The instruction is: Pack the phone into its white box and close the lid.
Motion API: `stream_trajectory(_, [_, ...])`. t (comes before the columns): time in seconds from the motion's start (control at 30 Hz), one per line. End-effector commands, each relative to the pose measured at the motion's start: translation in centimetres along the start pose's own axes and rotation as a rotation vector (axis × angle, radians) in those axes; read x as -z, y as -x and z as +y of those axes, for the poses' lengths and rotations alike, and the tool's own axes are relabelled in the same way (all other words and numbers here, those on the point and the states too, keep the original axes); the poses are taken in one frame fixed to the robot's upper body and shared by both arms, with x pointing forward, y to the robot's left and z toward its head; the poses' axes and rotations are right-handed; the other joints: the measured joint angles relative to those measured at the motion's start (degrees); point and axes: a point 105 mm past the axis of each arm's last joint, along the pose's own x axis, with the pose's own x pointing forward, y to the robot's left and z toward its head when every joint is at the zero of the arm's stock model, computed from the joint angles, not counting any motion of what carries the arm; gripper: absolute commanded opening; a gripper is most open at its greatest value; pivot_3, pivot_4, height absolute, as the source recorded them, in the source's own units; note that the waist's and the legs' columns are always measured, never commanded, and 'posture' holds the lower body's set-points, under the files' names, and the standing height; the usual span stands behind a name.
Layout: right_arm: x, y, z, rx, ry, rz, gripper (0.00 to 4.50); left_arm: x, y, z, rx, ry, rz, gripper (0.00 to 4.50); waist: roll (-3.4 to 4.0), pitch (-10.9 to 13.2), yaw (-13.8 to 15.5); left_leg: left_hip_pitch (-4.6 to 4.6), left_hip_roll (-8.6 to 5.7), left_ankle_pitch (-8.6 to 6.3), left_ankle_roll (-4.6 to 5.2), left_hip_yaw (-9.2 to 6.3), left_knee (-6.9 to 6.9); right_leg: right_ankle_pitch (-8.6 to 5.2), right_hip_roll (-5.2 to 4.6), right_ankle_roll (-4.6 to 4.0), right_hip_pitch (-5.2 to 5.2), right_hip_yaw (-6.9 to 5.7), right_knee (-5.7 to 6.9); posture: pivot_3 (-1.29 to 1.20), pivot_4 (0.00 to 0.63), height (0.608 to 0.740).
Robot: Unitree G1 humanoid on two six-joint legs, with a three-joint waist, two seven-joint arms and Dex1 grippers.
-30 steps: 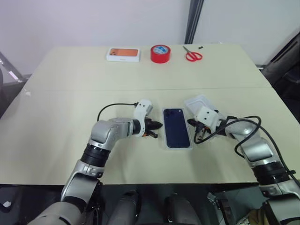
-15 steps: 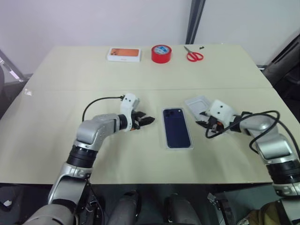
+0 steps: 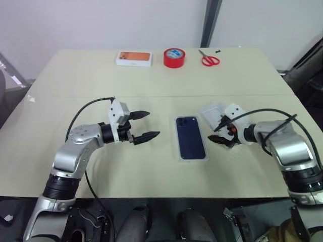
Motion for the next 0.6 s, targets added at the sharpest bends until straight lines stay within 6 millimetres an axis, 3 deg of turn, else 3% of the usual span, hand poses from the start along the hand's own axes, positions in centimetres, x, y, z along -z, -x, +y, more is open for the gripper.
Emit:
stream_trajectory(0.03, [-0.4, 0.6, 0.4, -0.01, -0.045, 0.027, 4.45, -0.5, 0.9, -0.9, 0.038, -0.047, -0.022, 4.5, 0.0, 0.0, -0.04, 0.0, 0.0, 0.0, 0.01, 0.0, 0.0, 0.0, 0.0, 0.0, 0.0, -0.01, 0.0, 0.0, 0.15, 0.734])
stream_trajectory(0.43, [-1.5, 0.5, 0.7, 0.047, -0.151, 0.119, 4.45, 1.0, 1.2, -2.7, 0.063, -0.026, -0.021, 4.5, 0.03, -0.01, -0.31, 0.0, 0.01, -0.2, 0.35, -0.01, -0.01, 0.0, 0.0, 0.0, -0.03, -0.01, 0.01, 0.0, 0.15, 0.734])
stream_trajectory(0.6, [-0.8, 0.1, 0.3, 0.096, -0.157, 0.148, 4.45, 1.1, 1.0, -2.8, 0.052, -0.029, -0.027, 4.5, 0.03, 0.0, -0.13, -0.01, 0.0, -0.21, 0.36, 0.0, 0.0, 0.0, 0.0, 0.0, -0.03, -0.01, 0.01, 0.0, 0.15, 0.734])
